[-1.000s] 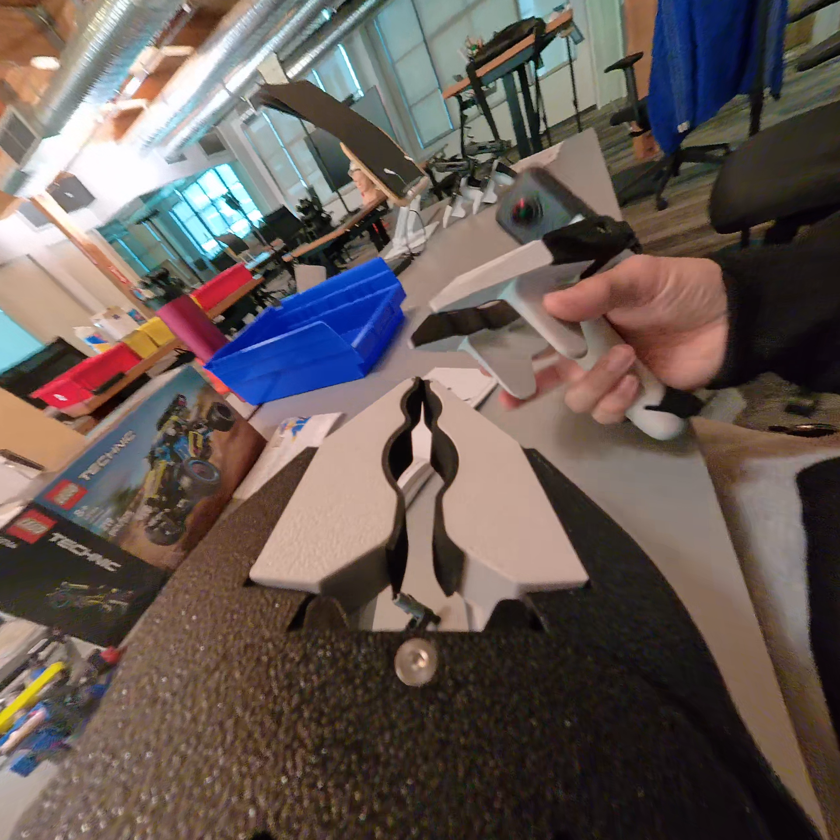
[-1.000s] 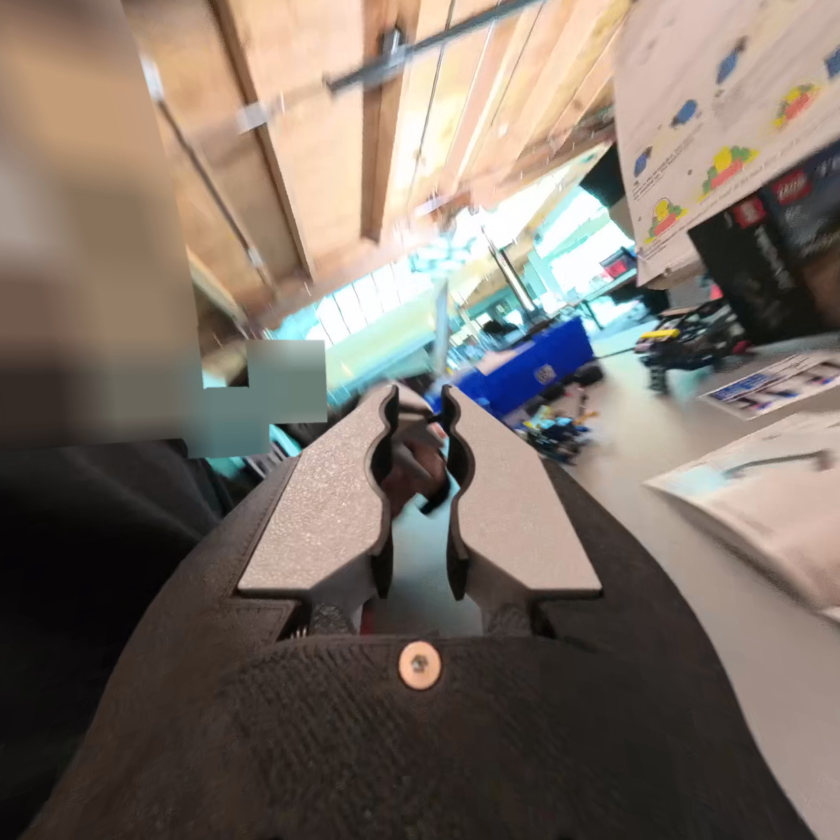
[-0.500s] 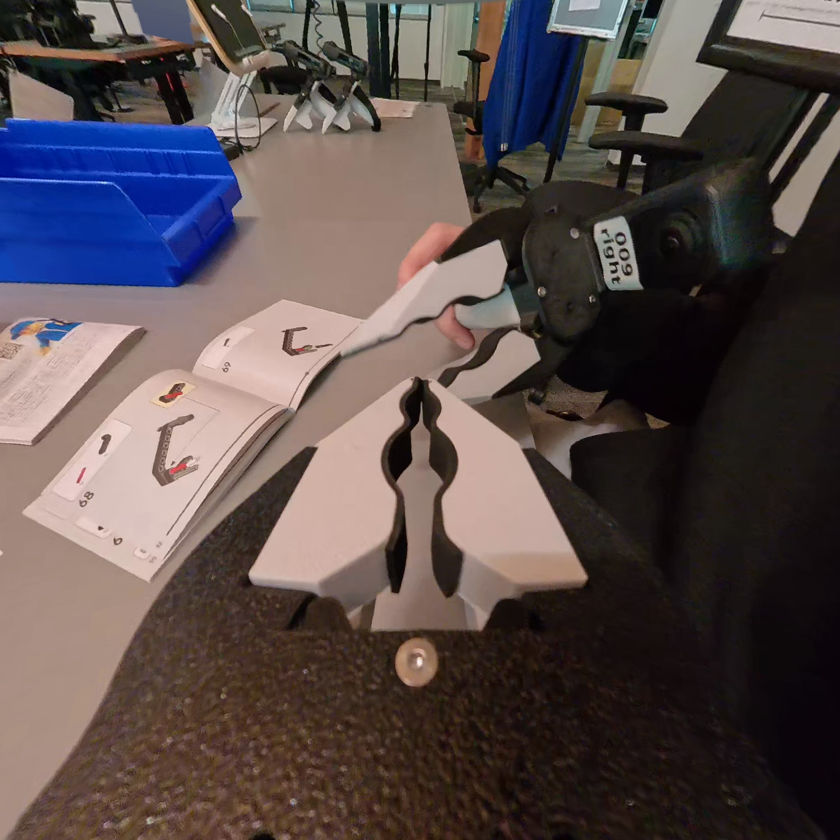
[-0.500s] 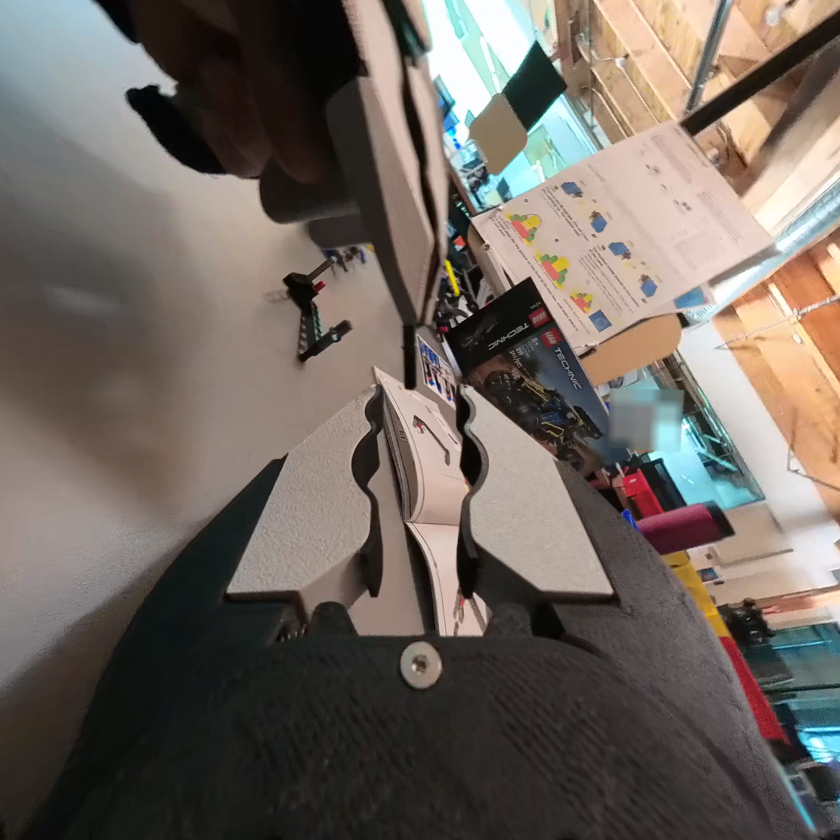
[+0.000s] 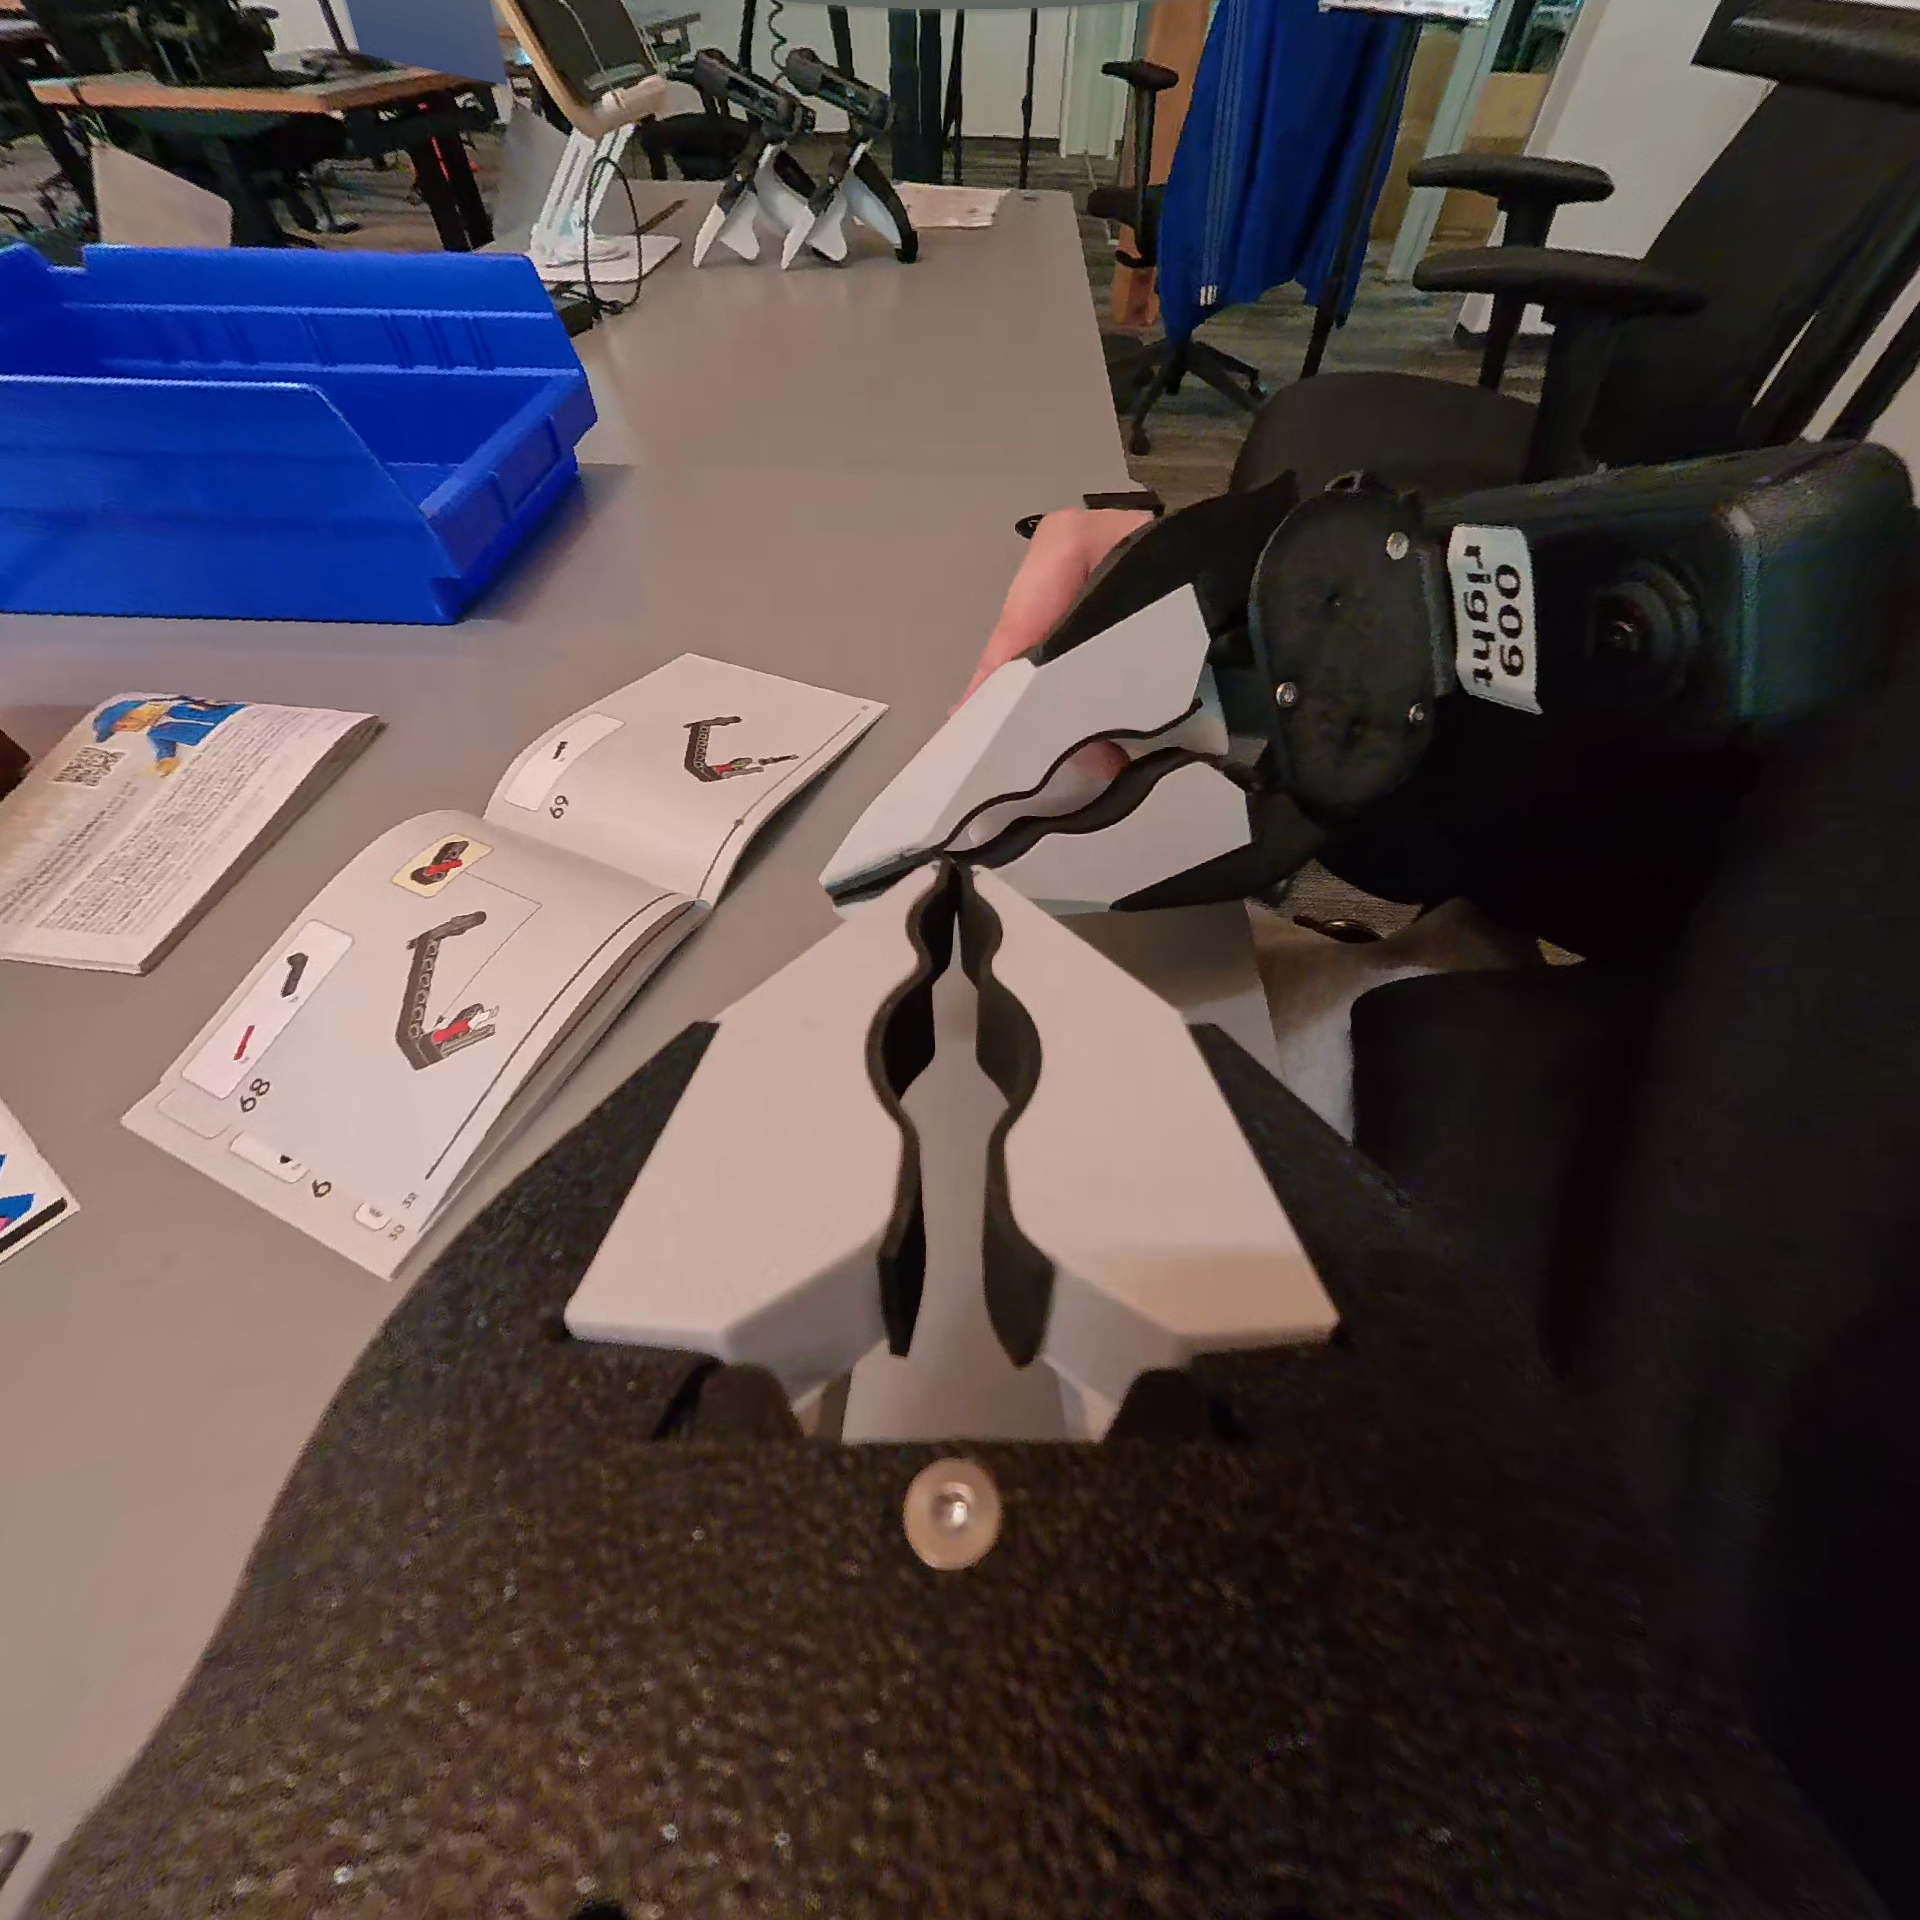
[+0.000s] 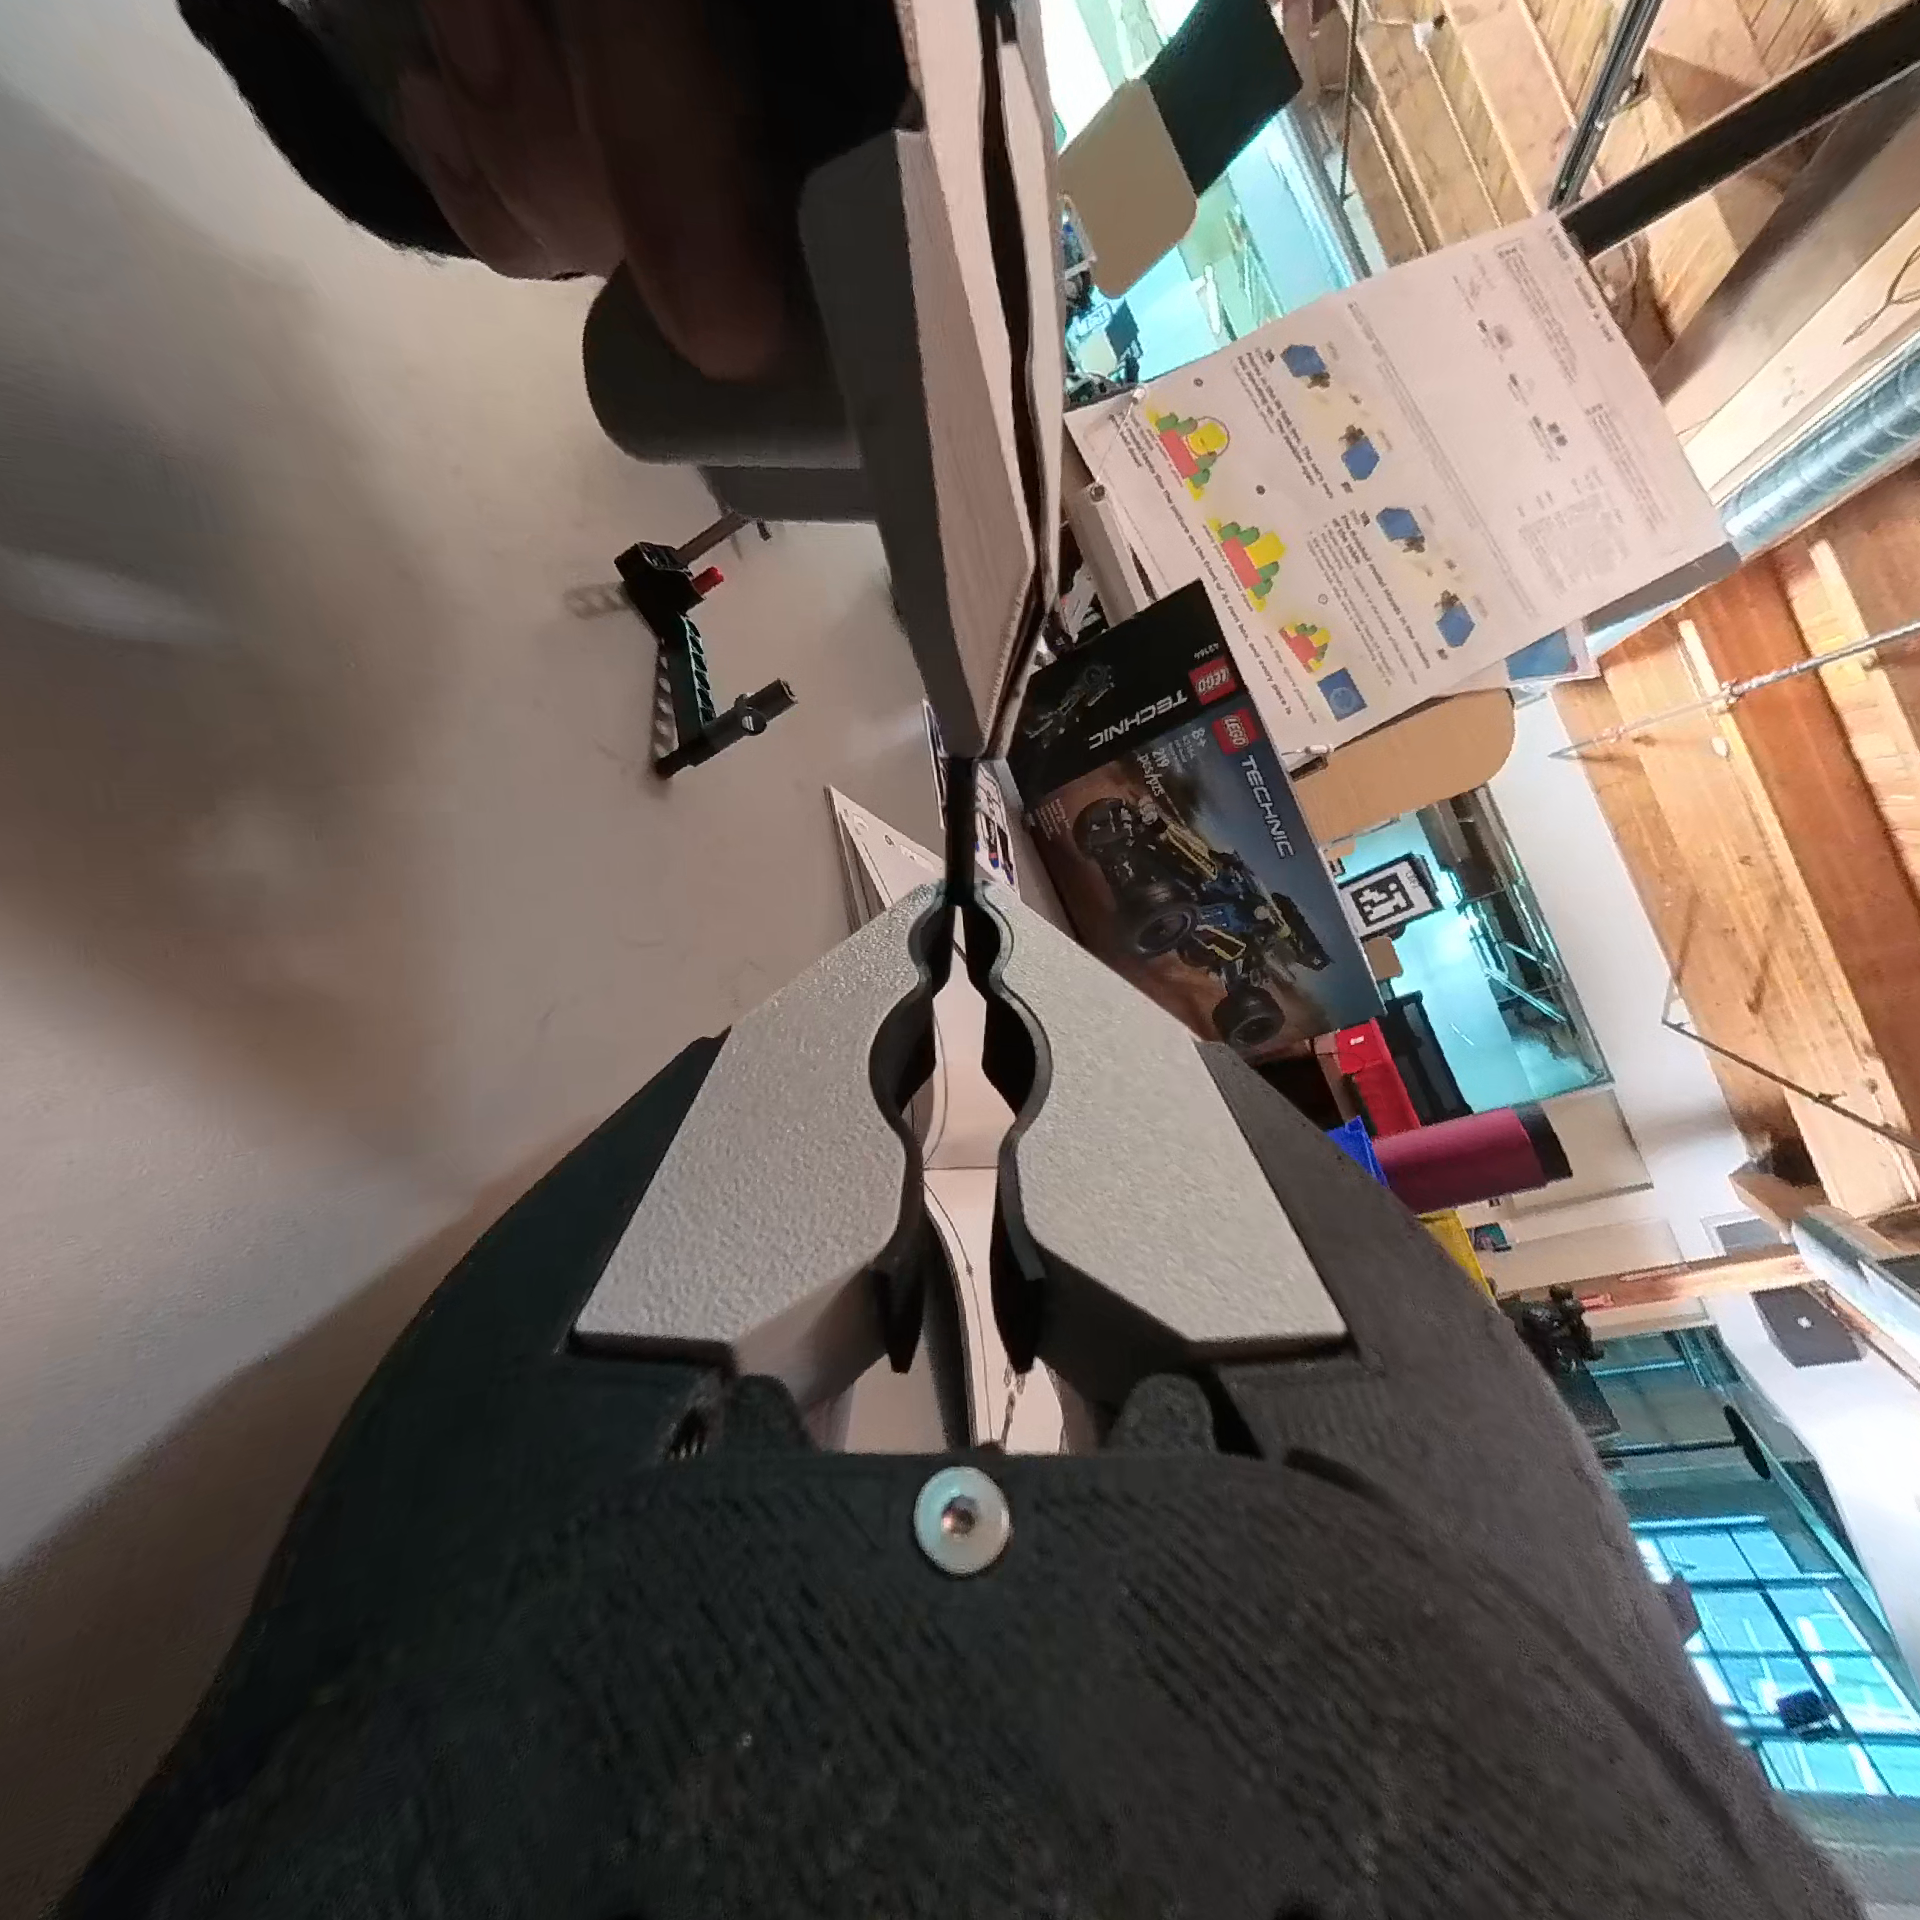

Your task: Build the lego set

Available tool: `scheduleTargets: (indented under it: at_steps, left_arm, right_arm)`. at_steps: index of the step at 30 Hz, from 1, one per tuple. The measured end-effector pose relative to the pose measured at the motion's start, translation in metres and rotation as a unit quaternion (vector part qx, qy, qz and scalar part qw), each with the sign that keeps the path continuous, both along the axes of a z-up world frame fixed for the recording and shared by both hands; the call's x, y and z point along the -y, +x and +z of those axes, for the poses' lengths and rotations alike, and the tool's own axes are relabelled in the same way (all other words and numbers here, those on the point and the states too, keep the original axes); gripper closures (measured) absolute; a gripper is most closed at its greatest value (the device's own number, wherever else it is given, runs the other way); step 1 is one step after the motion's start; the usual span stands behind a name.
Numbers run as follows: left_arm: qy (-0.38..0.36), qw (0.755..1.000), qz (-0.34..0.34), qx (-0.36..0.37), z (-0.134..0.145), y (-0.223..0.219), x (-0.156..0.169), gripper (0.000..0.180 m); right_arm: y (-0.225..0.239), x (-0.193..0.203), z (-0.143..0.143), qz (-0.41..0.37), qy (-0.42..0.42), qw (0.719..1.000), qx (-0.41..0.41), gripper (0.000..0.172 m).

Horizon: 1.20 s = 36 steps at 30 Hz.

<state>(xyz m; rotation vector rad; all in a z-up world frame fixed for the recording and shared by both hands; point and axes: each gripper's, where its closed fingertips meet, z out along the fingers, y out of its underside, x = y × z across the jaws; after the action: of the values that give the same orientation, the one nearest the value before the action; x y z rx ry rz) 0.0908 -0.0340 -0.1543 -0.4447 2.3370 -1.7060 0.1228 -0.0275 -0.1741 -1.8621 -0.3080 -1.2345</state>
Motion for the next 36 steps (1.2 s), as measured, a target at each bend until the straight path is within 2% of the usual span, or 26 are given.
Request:
scheduleTargets:
  at_steps: [3,6,11,16,22,31,36]
  left_arm:
    - [0.015,1.000,0.010,0.020,-0.002,0.001,-0.002,0.180]
    - [0.039,0.998,0.019,0.034,-0.006,0.002,-0.004,0.163]
    - [0.066,0.996,0.033,0.057,-0.011,0.004,-0.003,0.167]
    - [0.075,0.993,0.044,0.080,-0.010,0.007,-0.003,0.179]
    - [0.092,0.990,0.049,0.094,-0.015,0.010,-0.004,0.180]
    - [0.052,0.995,0.049,0.075,-0.010,0.012,-0.005,0.179]
    - [0.008,0.993,0.089,0.073,0.010,0.025,-0.029,0.180]
  right_arm:
    - [0.002,-0.001,-0.002,-0.008,0.001,1.000,-0.005,0.172]
    - [0.005,0.000,-0.003,-0.019,-0.001,1.000,-0.003,0.172]
    - [0.005,-0.001,-0.005,-0.024,-0.002,1.000,-0.009,0.172]
    - [0.006,-0.001,-0.004,-0.031,-0.003,1.000,-0.004,0.172]
    - [0.007,-0.001,-0.010,-0.031,-0.014,0.999,-0.004,0.172]
    - [0.009,0.004,-0.017,-0.026,-0.013,0.999,-0.029,0.172]
    - [0.021,0.024,-0.002,-0.050,0.054,0.994,-0.083,0.172]
